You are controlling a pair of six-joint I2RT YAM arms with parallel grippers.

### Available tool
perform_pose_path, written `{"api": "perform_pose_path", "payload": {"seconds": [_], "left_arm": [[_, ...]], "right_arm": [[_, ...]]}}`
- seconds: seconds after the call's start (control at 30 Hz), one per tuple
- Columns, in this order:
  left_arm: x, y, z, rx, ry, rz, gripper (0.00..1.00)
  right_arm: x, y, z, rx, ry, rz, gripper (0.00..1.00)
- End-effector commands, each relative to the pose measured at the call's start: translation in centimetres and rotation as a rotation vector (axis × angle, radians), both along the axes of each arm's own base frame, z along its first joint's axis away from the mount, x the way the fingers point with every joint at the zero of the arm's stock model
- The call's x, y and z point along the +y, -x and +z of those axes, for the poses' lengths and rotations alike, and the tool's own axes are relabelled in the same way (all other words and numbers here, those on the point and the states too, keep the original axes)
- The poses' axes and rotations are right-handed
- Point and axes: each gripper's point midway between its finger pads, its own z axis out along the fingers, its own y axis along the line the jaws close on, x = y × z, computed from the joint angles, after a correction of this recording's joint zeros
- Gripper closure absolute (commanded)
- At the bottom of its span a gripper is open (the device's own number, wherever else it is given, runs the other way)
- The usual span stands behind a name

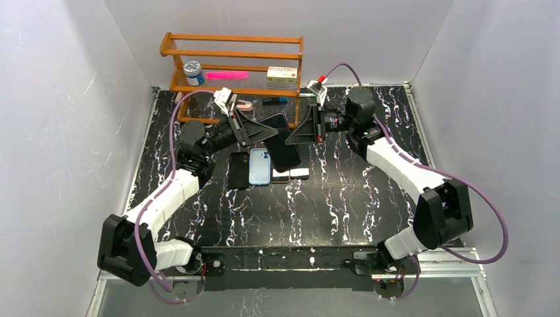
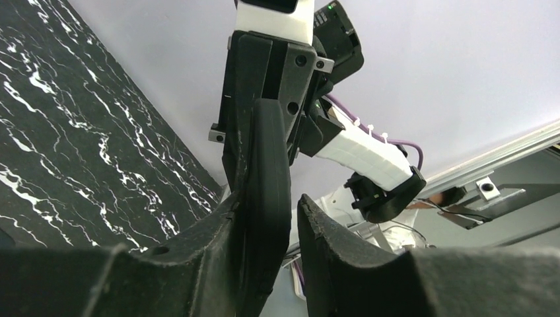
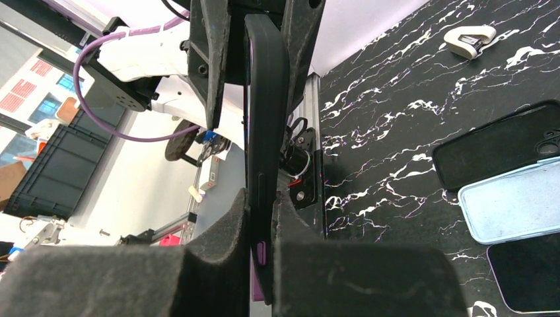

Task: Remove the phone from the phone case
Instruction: Remove the phone case from the phone.

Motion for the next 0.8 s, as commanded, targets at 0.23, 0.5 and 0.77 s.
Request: {"api": "perform_pose_path", "payload": {"seconds": [0.23,0.5,0.77], "left_arm": [[-1.1,1.0,2.0,-0.065,0.018,-0.056,1.00],[0.9,-2.2,2.7,0.003,0.107,0.201,1.00],[3.9,-4.1,3.3,0.074,0.219,0.422,1.00]], "right_arm": [[0.2,-0.1,3.0,-0.123,-0.052,0.013,0.95],[-0.7,-1.2,1.6,-0.114,-0.042,-0.225,0.28],[-2.7,-0.5,0.3,-0.059,-0.091,-0.428,0.11]]}}
